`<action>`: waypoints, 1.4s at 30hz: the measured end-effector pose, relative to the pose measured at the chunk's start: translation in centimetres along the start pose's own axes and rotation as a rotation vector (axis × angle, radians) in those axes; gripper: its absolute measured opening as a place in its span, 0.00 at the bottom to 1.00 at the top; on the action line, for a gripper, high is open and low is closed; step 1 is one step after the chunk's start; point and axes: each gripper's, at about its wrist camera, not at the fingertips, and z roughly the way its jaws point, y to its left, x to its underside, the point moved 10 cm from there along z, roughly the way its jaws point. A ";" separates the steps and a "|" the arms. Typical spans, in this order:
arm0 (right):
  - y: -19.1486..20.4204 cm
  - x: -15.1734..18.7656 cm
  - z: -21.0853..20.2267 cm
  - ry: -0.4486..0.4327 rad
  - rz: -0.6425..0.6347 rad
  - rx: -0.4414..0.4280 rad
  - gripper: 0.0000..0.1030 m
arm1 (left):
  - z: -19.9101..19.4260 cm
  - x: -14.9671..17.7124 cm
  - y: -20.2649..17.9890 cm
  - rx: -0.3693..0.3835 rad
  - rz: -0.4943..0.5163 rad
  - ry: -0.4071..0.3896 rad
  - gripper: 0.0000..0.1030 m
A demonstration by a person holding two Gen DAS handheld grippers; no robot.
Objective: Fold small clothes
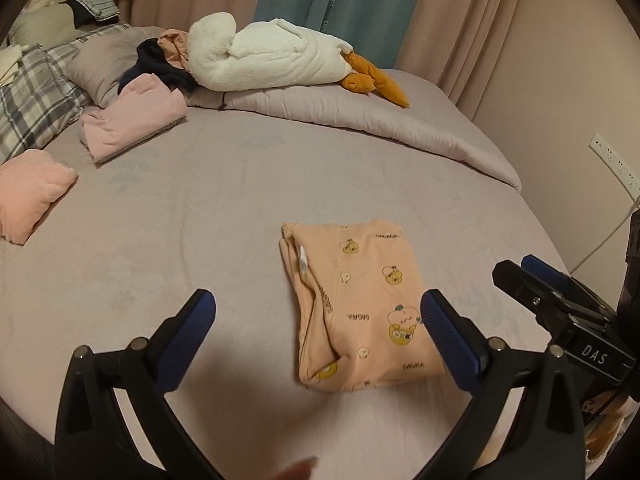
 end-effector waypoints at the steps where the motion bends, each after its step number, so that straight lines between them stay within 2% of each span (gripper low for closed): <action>1: 0.2 0.1 0.0 0.006 0.010 -0.010 0.85 | 0.0 0.2 0.1 -0.008 0.003 0.001 1.00; 5: 0.1 1.0 -0.4 0.021 0.043 -0.012 0.85 | 0.1 1.2 0.5 -0.037 0.020 0.015 1.00; 12: 0.3 1.6 -0.7 0.024 0.056 0.021 0.85 | 0.0 2.1 1.0 -0.017 0.010 0.034 1.00; 16: 0.1 1.9 -0.4 0.031 0.034 0.070 0.85 | -0.1 2.2 0.8 -0.013 0.006 0.038 1.00; 21: 0.5 2.3 -0.2 0.045 0.050 0.026 0.85 | -0.4 2.1 0.3 -0.002 0.006 0.033 0.99; 42: 0.2 2.9 -0.3 0.051 0.015 0.092 0.85 | -0.5 2.8 -0.9 0.021 0.018 0.044 0.99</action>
